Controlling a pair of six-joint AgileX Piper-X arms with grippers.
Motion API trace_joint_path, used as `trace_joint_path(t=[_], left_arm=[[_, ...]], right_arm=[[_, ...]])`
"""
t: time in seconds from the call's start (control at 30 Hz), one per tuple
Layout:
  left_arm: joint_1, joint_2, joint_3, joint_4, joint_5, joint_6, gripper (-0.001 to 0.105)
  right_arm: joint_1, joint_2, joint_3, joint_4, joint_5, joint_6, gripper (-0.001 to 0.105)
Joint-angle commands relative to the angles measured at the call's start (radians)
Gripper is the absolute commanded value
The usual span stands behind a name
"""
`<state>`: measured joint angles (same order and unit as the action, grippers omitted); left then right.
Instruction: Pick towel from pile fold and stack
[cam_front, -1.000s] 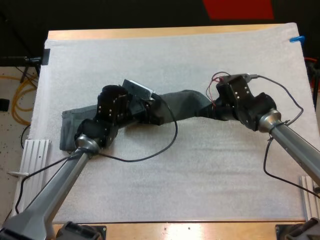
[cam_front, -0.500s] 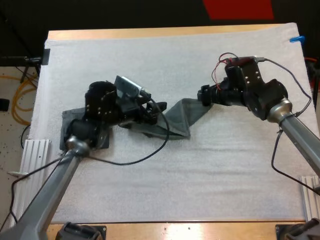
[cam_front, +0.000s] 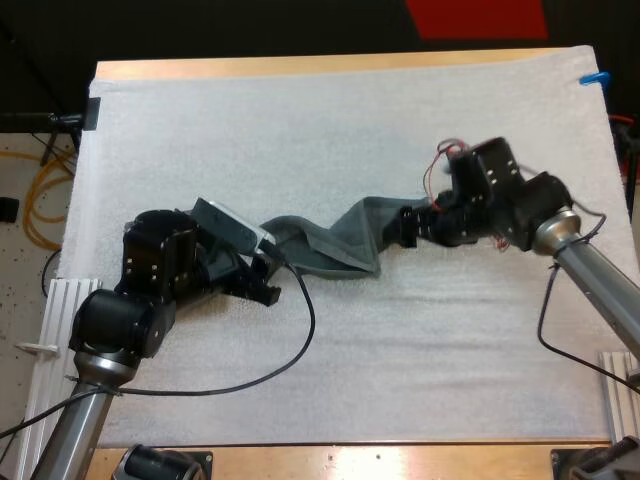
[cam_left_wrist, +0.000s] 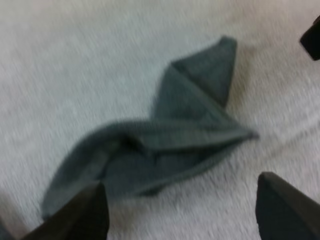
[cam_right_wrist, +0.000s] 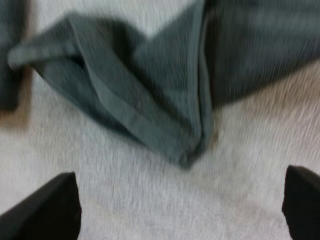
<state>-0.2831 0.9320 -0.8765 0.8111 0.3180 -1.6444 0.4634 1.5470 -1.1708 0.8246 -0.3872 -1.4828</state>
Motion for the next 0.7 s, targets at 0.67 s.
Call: trace_joint_path(t=[0.67], left_arm=[[-0.001, -0.008, -0.008, 0.104, -0.008, 0.005, 0.062]], right_arm=[[0.002, 0.292, 0.108, -0.455, -0.377, 0.426, 0.044]])
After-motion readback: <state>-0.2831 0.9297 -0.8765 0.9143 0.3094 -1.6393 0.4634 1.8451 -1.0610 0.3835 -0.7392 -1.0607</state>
